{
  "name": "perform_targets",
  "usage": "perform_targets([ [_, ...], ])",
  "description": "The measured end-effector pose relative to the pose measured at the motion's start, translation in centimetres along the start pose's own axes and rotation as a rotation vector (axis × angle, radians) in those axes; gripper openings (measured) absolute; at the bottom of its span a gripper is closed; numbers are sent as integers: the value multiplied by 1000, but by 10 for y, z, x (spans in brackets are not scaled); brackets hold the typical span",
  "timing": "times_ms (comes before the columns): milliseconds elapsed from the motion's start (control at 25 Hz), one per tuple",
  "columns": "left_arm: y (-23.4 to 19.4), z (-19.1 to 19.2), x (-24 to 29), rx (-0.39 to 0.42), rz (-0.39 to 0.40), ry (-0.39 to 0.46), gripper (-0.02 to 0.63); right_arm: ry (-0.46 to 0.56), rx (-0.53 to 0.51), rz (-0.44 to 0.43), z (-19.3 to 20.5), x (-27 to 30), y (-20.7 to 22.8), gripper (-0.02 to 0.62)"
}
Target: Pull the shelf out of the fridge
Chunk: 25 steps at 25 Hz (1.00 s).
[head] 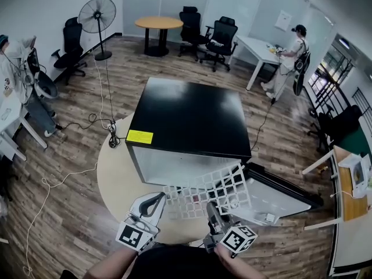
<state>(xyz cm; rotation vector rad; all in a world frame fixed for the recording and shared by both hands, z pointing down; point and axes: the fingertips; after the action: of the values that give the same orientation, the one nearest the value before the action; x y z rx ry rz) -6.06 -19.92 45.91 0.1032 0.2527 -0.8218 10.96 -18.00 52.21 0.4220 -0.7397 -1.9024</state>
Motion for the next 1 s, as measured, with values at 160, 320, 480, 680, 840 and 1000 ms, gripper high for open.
perform_targets([
  [160,2,-1,4,6,12,-1,-2,26,-230,-15,-16,-7,-12,37],
  [320,5,-3,5,9,18,10,-2,59,-385,8,-29,-13,-12,37],
  [480,-2,-6,3,18,3,12,-2,83,-506,17,-41,-16,-13,37],
  [680,-9,-10,-2,13,-24,3,-2,115,-651,32,-54,-14,-19,37],
  [840,-16,-13,-4,28,-41,27,-2,139,-714,35,-60,-13,-23,37],
  [1000,-31,-14,-10,8,-98,40,-2,156,-780,36,-65,-16,-29,37],
])
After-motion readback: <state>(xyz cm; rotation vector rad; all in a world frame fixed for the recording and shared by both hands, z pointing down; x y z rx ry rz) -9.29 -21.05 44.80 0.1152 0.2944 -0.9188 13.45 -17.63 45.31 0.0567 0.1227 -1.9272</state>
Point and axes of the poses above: the fingertips, and each gripper's own axes: x forward along the fingers, y to its right, z out of its underside, and after that the axes turned 8 degrees about y, right-handed
